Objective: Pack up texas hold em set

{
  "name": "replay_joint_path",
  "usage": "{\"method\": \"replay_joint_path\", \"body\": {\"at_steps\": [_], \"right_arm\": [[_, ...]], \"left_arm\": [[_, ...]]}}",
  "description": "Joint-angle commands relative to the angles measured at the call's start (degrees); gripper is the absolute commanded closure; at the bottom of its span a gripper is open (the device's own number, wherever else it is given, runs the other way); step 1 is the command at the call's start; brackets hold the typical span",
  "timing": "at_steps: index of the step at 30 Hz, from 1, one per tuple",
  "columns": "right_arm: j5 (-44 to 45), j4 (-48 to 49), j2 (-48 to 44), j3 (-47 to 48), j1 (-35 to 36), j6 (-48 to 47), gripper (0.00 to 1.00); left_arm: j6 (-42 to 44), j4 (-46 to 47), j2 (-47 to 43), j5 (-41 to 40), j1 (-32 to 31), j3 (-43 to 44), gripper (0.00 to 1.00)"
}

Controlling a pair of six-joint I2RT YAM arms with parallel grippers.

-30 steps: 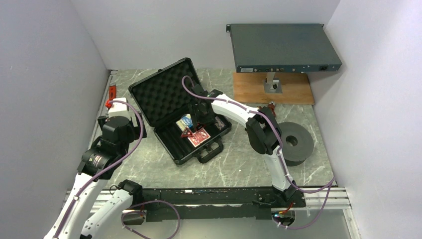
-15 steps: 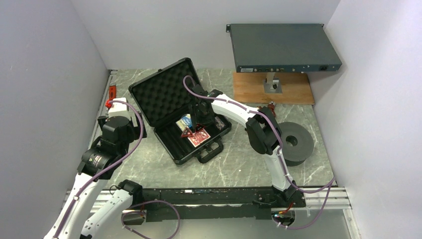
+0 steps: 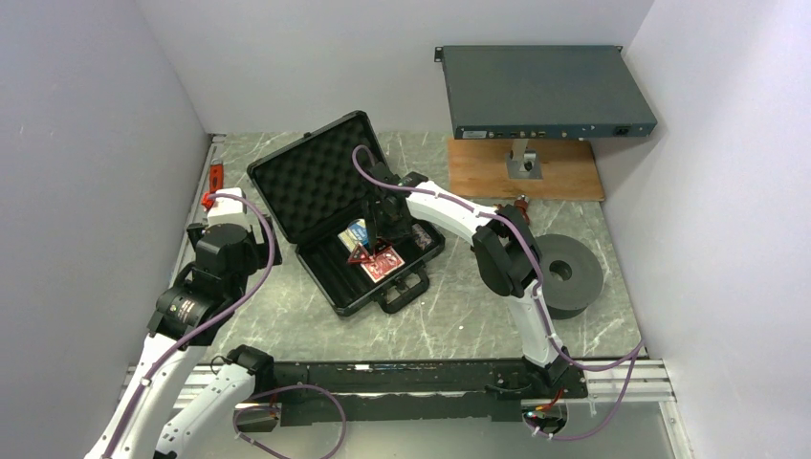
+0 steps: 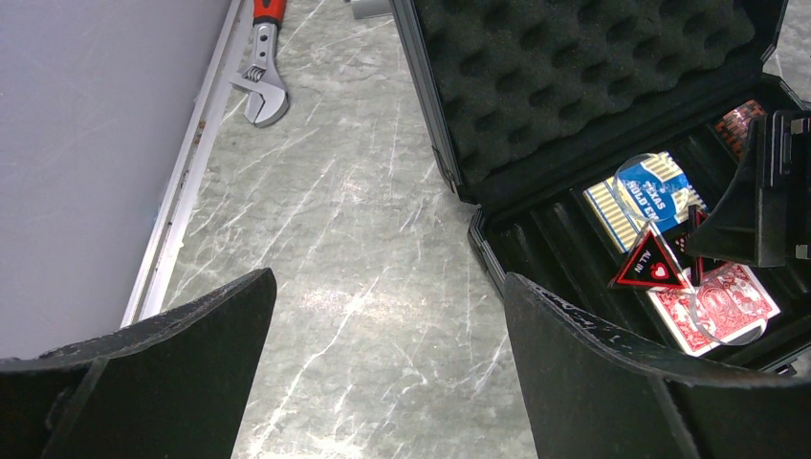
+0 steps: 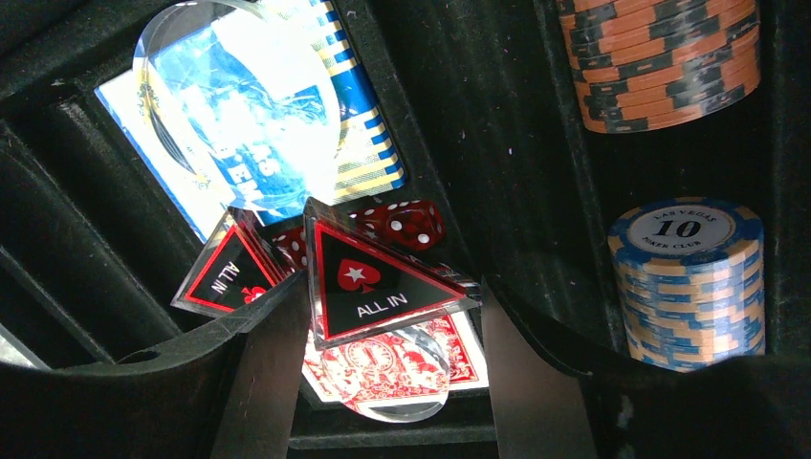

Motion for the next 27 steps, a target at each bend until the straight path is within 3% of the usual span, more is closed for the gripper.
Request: {"method": "replay_joint_path", "body": {"at_steps": [1, 9, 27], "right_arm": [[-0.20, 1.30, -1.22, -0.64, -0.24, 0.53, 0.50], [0.27, 1.25, -1.65, -0.97, -0.24, 0.40, 0.25], [3.47, -1.87, -4.98, 2.95, -0.41, -1.96, 0.18]], "left_arm": [[-0.37, 1.34, -0.36, -0.39, 0.42, 0.58, 0.05], [-0.36, 1.42, -0.35, -0.26, 0.42, 0.58, 0.05], [-0.27, 1.46, -0.14, -0.15, 0.69, 0.58, 0.05]]}}
